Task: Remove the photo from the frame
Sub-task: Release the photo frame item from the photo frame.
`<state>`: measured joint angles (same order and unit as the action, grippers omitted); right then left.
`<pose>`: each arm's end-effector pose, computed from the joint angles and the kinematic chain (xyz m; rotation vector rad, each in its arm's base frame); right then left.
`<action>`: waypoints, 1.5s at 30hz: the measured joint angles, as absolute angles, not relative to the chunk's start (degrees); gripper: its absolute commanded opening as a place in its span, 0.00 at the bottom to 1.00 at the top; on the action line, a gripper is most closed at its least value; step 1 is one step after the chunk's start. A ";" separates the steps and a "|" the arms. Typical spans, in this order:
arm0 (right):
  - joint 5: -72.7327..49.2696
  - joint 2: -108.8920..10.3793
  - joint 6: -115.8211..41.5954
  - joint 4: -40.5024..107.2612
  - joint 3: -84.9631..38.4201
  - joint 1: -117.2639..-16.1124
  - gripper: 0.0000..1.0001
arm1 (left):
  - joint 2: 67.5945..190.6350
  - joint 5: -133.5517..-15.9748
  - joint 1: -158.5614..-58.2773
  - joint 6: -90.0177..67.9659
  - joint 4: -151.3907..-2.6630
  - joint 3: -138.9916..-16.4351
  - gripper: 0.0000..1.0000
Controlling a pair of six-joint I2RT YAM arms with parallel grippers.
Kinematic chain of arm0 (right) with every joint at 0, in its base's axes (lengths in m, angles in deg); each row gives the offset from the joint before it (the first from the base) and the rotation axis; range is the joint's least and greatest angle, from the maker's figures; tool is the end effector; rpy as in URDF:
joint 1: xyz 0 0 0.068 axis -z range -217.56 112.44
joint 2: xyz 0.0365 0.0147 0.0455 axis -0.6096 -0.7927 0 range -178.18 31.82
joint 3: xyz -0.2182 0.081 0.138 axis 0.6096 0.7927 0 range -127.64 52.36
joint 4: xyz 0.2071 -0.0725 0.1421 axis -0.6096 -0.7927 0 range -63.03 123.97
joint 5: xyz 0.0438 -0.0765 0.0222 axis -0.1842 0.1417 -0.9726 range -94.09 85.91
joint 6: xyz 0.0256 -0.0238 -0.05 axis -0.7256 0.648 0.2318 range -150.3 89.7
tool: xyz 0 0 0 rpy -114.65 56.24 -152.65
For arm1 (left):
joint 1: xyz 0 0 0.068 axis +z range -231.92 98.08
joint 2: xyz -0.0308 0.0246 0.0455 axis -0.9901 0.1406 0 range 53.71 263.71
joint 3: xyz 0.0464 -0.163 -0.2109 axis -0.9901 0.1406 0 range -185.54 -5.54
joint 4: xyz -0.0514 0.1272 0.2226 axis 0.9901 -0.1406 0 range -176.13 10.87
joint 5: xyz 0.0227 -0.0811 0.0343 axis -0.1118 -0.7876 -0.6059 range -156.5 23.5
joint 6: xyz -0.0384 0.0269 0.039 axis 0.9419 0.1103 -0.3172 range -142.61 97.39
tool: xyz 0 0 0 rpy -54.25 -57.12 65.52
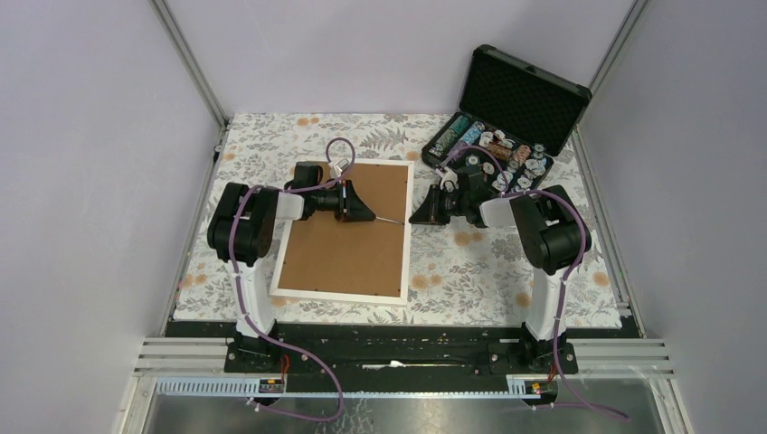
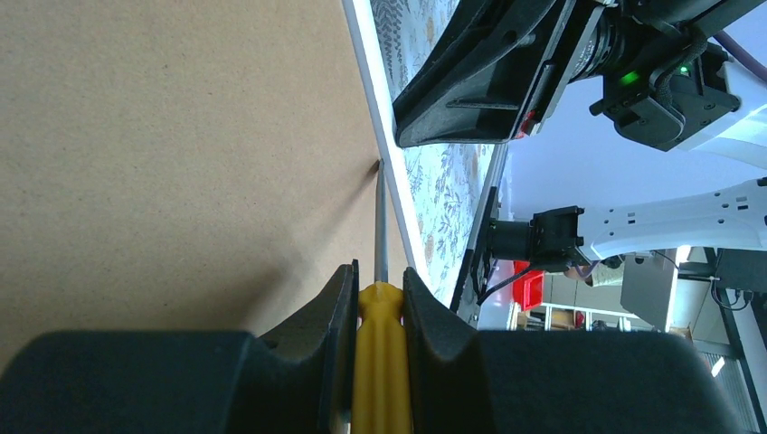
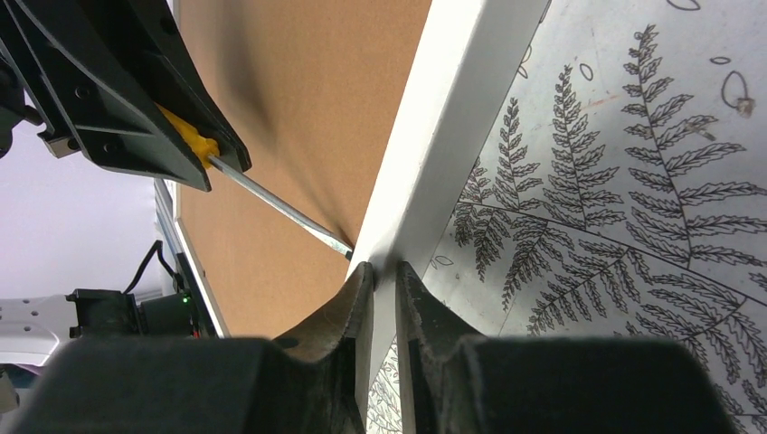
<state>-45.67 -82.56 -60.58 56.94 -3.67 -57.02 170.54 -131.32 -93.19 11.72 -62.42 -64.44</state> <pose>0.3630 0.1603 0.1121 -0.2274 2.2858 1.2659 0.3738 -0.1166 0.1097 0.1834 2.3147 -1.6978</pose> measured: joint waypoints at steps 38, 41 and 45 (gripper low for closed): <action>-46.70 -83.22 -60.76 55.67 -4.63 -56.81 0.05 | 163.92 -111.45 -102.76 0.27 -81.92 -76.11 0.00; -46.70 -83.22 -60.76 55.65 -4.63 -56.81 0.04 | 161.89 -111.04 -102.41 2.89 -76.26 -71.26 0.00; -46.74 -83.31 -60.78 55.67 -4.65 -56.83 0.05 | 160.18 -111.45 -100.57 8.94 -67.30 -63.98 0.00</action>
